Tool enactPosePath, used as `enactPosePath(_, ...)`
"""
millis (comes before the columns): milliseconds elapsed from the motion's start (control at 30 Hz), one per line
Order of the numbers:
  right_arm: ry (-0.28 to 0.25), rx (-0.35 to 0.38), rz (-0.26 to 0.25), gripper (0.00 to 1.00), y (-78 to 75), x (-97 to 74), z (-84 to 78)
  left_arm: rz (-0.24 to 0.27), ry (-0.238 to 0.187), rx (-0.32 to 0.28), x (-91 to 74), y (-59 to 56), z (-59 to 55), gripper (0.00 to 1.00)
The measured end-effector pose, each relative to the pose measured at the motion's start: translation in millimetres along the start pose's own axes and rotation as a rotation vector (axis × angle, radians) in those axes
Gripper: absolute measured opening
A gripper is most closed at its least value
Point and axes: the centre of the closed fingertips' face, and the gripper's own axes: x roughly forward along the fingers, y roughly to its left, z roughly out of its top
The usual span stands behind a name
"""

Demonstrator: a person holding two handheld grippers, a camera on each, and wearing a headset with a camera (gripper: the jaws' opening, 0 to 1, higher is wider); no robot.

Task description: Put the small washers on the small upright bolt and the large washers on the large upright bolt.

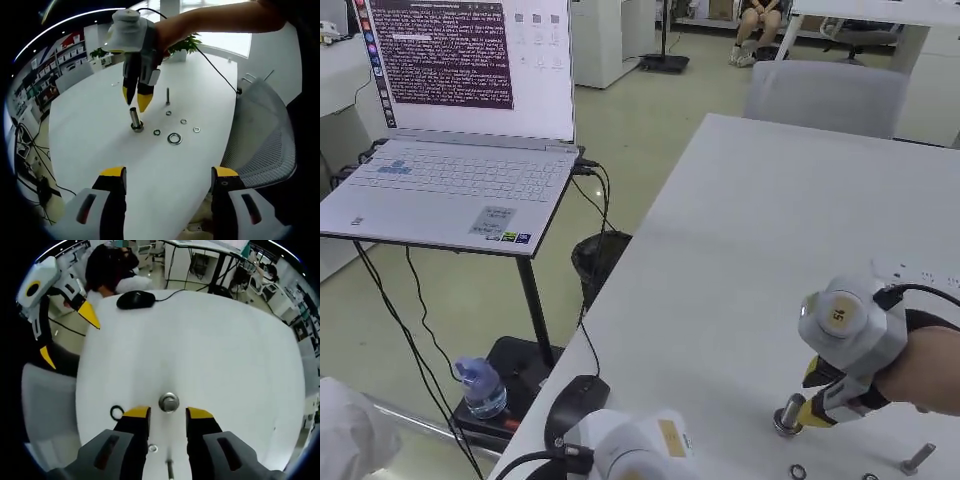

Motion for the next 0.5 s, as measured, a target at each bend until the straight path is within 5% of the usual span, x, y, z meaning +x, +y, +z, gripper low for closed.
enactPosePath(233,-0.052,0.0,0.004,0.29,12.5,-10.0,4.5,0.0,-0.006,0.005,-0.8,-0.7,4.1,0.68)
enactPosePath(500,-0.043,-0.012,0.018,0.32,32.5,-13.6,-5.0,0.008,-0.013,0.004,0.3,-0.3,6.1,0.7)
